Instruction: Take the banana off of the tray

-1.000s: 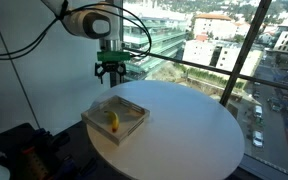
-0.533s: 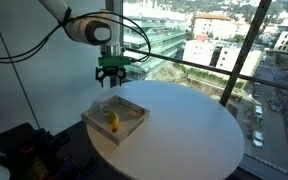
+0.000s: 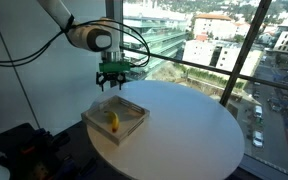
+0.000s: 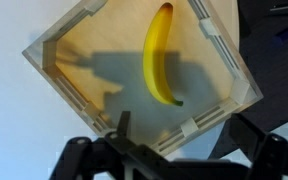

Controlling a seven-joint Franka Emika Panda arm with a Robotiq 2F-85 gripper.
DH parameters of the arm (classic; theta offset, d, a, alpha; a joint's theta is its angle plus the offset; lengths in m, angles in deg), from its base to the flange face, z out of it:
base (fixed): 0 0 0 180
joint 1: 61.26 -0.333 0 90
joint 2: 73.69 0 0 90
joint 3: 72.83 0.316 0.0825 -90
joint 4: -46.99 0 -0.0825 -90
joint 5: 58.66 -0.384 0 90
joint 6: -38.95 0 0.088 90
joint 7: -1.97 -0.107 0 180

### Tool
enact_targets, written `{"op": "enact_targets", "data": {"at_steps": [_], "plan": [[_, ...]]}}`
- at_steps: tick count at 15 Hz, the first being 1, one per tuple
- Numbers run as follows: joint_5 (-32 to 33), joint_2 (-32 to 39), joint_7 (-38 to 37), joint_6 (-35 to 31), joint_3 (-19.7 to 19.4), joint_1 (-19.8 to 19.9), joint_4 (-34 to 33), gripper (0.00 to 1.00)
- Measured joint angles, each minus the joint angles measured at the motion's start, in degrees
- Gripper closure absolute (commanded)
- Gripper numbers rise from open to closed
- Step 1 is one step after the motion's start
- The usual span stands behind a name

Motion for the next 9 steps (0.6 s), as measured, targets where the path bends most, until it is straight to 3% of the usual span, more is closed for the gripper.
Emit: {"op": "enact_targets", "data": {"at_steps": [9], "plan": [[0.0, 3.8, 0.0, -3.0, 1.3, 0.5, -0.2, 0.0]]}}
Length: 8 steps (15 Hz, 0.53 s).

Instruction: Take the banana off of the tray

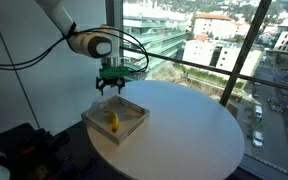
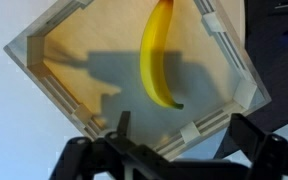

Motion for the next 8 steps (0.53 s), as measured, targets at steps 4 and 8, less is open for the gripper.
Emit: {"op": "enact_targets", "data": {"at_steps": [4, 8], "plan": [[0.0, 1.8, 0.0, -1.8, 0.3, 0.5, -0.2, 0.0], [0.0, 3.7, 0.0, -3.2, 0.5, 1.1, -0.7, 0.0]]}}
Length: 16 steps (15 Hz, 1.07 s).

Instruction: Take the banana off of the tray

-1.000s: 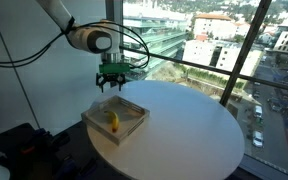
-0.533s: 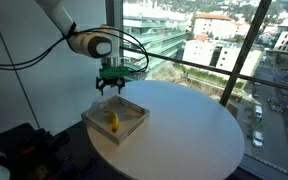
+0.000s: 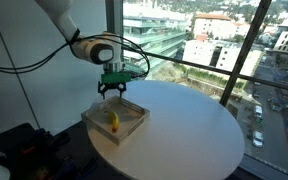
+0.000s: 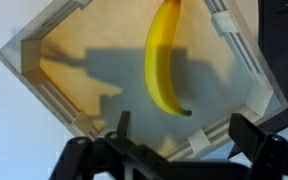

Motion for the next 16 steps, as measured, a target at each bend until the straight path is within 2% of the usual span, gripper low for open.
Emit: {"op": "enact_targets", "data": {"at_steps": [16], "plan": [[2.1, 7.5, 0.0, -4.1, 1.3, 1.1, -2.6, 0.0]]}}
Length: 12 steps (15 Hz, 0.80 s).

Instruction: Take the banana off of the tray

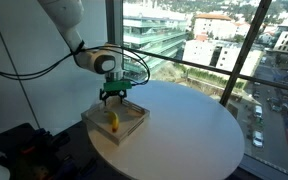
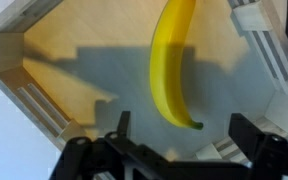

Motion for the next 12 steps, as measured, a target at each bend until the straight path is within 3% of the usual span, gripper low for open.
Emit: {"op": "enact_targets", "data": {"at_steps": [12], "plan": [[1.8, 3.5, -0.3, 0.0, -0.1, 1.9, -1.2, 0.0]]}}
